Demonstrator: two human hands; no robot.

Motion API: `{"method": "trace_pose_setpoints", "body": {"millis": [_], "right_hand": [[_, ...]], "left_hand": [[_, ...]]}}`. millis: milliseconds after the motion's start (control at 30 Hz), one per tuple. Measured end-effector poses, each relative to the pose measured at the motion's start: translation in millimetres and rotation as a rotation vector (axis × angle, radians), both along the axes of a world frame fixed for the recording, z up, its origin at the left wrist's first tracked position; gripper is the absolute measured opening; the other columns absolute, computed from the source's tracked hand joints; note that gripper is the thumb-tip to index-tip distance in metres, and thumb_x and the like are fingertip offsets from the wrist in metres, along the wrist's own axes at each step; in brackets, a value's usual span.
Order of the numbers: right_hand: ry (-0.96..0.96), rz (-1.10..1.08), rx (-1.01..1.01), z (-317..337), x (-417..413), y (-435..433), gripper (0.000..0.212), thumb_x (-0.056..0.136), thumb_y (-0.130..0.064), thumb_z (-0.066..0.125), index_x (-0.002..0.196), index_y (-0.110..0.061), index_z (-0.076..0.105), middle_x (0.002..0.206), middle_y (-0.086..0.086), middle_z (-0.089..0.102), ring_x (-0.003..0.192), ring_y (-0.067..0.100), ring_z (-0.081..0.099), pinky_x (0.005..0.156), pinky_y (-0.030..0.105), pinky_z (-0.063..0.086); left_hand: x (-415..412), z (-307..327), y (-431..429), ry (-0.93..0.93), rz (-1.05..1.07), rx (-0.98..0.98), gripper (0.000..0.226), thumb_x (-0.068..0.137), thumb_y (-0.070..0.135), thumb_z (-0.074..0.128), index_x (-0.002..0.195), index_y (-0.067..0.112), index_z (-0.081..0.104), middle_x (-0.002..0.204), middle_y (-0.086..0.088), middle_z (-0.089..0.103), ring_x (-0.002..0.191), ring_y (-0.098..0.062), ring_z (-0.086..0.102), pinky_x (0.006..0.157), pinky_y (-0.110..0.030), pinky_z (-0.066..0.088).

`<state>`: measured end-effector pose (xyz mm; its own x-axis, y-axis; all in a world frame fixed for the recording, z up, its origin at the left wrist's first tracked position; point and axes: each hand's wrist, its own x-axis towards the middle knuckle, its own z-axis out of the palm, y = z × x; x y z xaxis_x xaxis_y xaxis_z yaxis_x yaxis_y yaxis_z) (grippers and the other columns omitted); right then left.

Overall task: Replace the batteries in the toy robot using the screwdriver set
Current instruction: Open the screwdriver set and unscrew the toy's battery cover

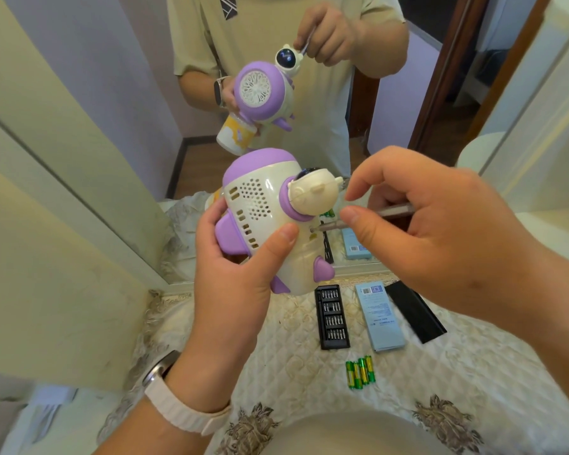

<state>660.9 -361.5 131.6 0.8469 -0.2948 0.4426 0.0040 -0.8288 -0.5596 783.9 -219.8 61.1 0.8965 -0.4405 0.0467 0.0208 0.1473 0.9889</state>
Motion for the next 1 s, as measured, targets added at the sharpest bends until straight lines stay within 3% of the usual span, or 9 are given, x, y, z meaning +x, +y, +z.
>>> {"method": "trace_pose_setpoints", "body": {"millis": [133, 300, 467, 633, 800, 1000], "right_hand": [[0.004, -0.029, 0.032, -3, -1, 0, 0.012, 0.085, -0.028, 0.064, 0.093, -0.027, 0.055, 0.068, -0.007, 0.055, 0.056, 0.018, 0.054, 0.050, 0.028, 0.043], [-0.004, -0.074, -0.002, -5, 1, 0, 0.012, 0.091, -0.040, 0.056, 0.090, -0.028, 0.054, 0.060, -0.006, 0.054, 0.060, 0.016, 0.053, 0.048, 0.022, 0.041], [-0.004, -0.065, -0.021, -8, 3, -1, 0.008, 0.089, -0.033, 0.059, 0.092, -0.025, 0.056, 0.065, -0.009, 0.052, 0.063, 0.014, 0.051, 0.052, 0.021, 0.041], [0.009, -0.053, 0.005, -11, 4, -2, 0.013, 0.084, -0.024, 0.068, 0.092, -0.024, 0.057, 0.074, -0.011, 0.050, 0.067, 0.012, 0.050, 0.057, 0.025, 0.041], [0.006, -0.085, -0.028, -13, 7, -3, 0.013, 0.089, -0.039, 0.056, 0.089, -0.025, 0.056, 0.063, -0.008, 0.053, 0.063, 0.015, 0.052, 0.053, 0.025, 0.040], [0.008, -0.060, -0.004, -14, 6, -6, 0.008, 0.087, -0.032, 0.060, 0.089, -0.025, 0.057, 0.059, -0.009, 0.050, 0.062, 0.015, 0.051, 0.051, 0.022, 0.040]], "left_hand": [[0, -2, -1, -0.002, -0.003, 0.006, 0.070, 0.066, 0.031, 0.082, 0.129, 0.035, 0.050, 0.108, 0.008, 0.073, 0.091, -0.009, 0.072, 0.066, -0.027, 0.057], [0, -6, -2, 0.002, -0.009, 0.012, 0.072, 0.066, 0.031, 0.082, 0.129, 0.036, 0.050, 0.110, 0.006, 0.072, 0.090, -0.008, 0.072, 0.065, -0.027, 0.056], [3, -8, -2, 0.005, -0.002, 0.017, 0.075, 0.060, 0.039, 0.086, 0.126, 0.040, 0.051, 0.108, 0.009, 0.073, 0.091, -0.008, 0.072, 0.067, -0.027, 0.057], [5, -9, -2, 0.012, 0.002, 0.020, 0.078, 0.063, 0.033, 0.087, 0.131, 0.036, 0.049, 0.107, 0.009, 0.073, 0.091, -0.008, 0.073, 0.067, -0.027, 0.058], [6, -10, -3, 0.013, 0.001, 0.025, 0.074, 0.067, 0.030, 0.082, 0.133, 0.032, 0.048, 0.107, 0.008, 0.073, 0.090, -0.009, 0.073, 0.066, -0.029, 0.058], [6, -11, -5, 0.016, 0.006, 0.025, 0.074, 0.066, 0.030, 0.082, 0.132, 0.032, 0.049, 0.109, 0.007, 0.072, 0.090, -0.008, 0.072, 0.067, -0.028, 0.058]]}}
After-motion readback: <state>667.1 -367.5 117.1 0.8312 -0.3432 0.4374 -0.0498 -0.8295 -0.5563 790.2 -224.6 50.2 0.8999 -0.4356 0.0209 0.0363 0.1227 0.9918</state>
